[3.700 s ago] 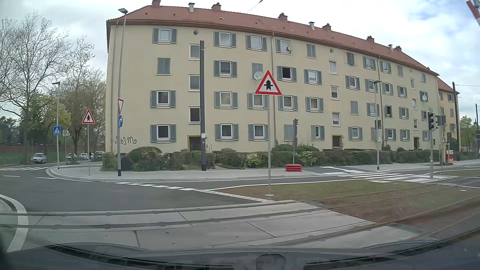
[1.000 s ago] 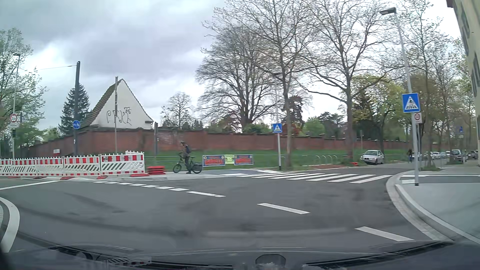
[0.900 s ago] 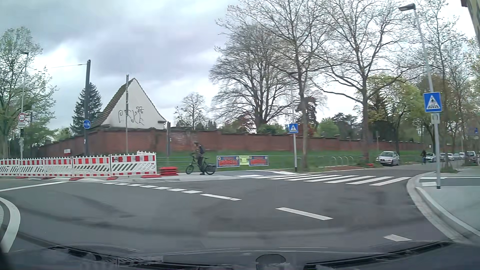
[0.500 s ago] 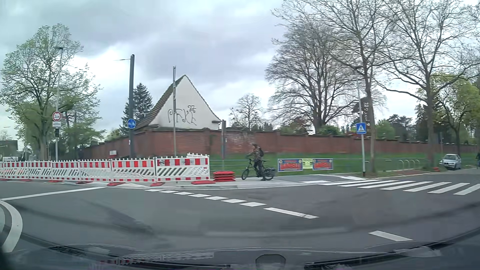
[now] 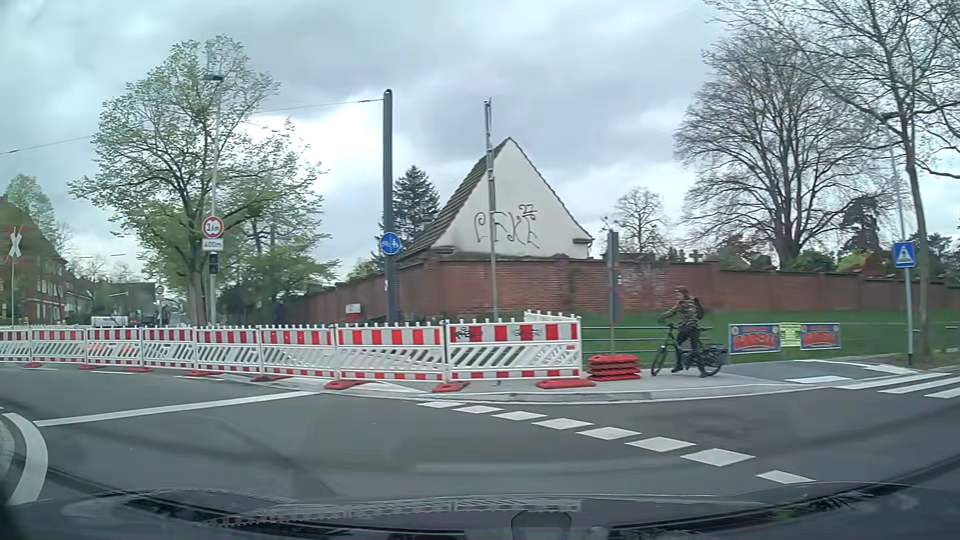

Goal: Follow the waypoints while adhering to traffic rules and regulations

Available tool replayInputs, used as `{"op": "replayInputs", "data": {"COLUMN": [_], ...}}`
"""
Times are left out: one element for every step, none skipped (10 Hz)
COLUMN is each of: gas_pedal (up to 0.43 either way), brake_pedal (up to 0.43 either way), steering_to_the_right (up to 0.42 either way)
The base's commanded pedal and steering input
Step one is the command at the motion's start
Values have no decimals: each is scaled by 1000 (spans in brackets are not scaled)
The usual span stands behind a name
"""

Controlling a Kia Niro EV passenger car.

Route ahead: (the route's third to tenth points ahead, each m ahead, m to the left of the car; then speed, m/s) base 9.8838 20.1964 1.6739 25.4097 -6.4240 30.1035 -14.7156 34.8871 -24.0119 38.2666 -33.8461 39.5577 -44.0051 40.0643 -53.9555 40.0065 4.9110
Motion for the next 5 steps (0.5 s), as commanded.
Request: {"op": "replayInputs", "data": {"gas_pedal": [98, 98, 98, 98, 98], "brake_pedal": [0, 0, 0, 0, 0], "steering_to_the_right": [-405, -405, -401, -395, -392]}}
